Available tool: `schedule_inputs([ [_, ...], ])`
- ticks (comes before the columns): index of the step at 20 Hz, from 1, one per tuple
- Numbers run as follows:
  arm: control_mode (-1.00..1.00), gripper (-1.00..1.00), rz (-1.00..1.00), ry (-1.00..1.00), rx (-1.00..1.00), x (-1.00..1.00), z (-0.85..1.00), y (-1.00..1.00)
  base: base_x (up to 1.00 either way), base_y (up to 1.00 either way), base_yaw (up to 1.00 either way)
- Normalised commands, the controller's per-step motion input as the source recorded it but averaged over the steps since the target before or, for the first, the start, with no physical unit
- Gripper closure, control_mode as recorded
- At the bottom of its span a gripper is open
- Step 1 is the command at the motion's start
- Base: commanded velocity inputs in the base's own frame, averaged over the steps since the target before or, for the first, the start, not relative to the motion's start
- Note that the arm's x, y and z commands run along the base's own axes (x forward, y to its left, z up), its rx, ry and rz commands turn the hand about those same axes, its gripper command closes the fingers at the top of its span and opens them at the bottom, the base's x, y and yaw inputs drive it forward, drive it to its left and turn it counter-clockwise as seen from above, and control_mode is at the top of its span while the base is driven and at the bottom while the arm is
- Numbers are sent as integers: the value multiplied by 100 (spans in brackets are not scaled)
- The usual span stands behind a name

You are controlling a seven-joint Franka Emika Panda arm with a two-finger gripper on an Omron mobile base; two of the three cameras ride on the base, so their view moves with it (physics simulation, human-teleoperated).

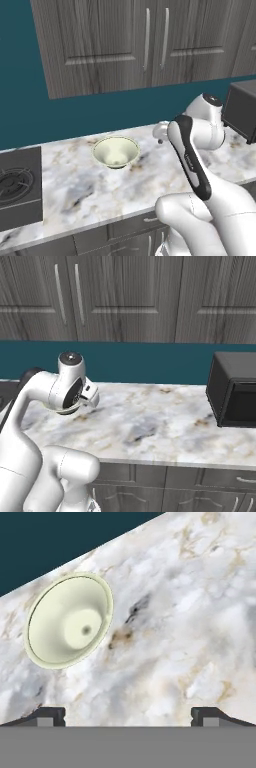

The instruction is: Pick the cup and bowl from the counter and place them on the counter next to the sink.

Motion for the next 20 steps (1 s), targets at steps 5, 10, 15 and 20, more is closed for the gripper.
schedule_inputs([
  [5,-100,-100,-19,0,0,48,-25,8,0,0,0],
  [10,-100,-100,-5,0,2,22,-16,1,0,0,0],
  [15,-100,-100,3,0,11,8,0,0,0,0,0],
  [20,-100,-100,11,0,12,0,0,1,0,0,0],
])
